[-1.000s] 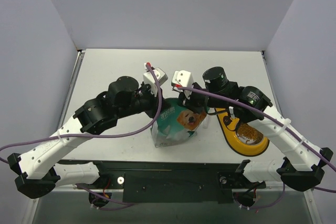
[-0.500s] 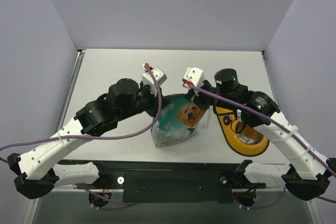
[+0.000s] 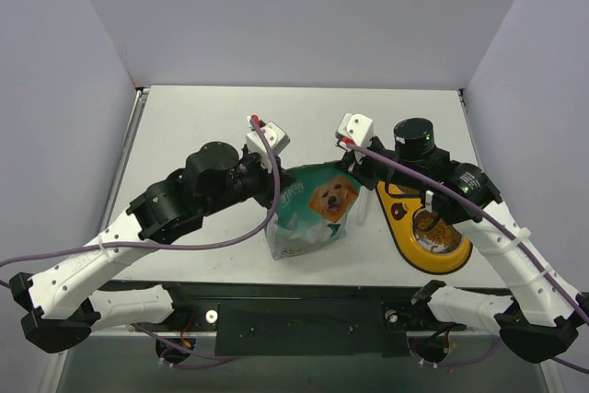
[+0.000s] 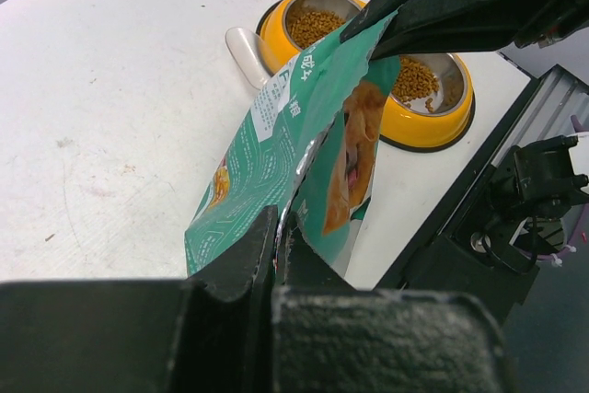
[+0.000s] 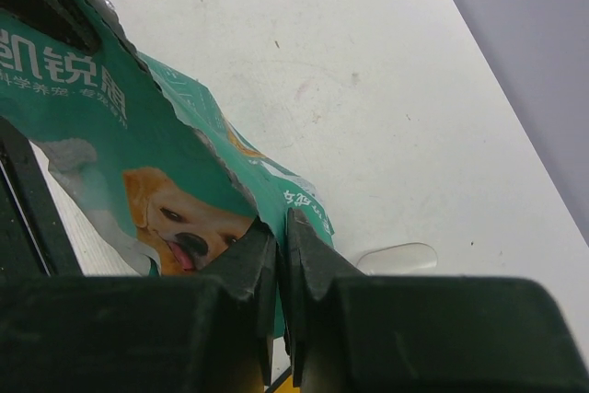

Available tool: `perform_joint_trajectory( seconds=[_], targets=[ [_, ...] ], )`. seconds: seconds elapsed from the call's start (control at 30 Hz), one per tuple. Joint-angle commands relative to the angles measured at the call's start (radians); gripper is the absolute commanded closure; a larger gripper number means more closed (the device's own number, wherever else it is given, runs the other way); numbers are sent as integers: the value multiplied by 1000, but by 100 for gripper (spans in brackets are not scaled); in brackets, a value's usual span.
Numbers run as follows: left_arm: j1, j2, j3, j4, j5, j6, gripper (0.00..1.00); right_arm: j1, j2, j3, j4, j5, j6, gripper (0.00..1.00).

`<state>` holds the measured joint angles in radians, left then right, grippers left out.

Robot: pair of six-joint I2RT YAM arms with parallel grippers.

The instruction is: Serve the pet food

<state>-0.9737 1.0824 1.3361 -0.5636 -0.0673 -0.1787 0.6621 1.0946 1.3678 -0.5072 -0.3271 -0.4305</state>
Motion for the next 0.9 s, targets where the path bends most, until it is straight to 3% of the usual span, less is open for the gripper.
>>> perform_joint_trajectory(
  seconds=[0.0, 0.4, 0.63, 0.87],
  targets=[
    [35, -177, 14, -167, -166, 24, 100, -163, -45, -13, -151, 467, -60, 100],
    [33, -260, -77, -137, -131, -30, 100, -217, -79, -39, -168, 510, -48, 100],
    [35, -234, -37, -186, -92, 36, 100, -210, -140, -65, -197, 294, -178, 100],
    [35, -211, -9, -236, -45, 50, 100, -190, -168, -73, -246, 244, -189, 100]
  ],
)
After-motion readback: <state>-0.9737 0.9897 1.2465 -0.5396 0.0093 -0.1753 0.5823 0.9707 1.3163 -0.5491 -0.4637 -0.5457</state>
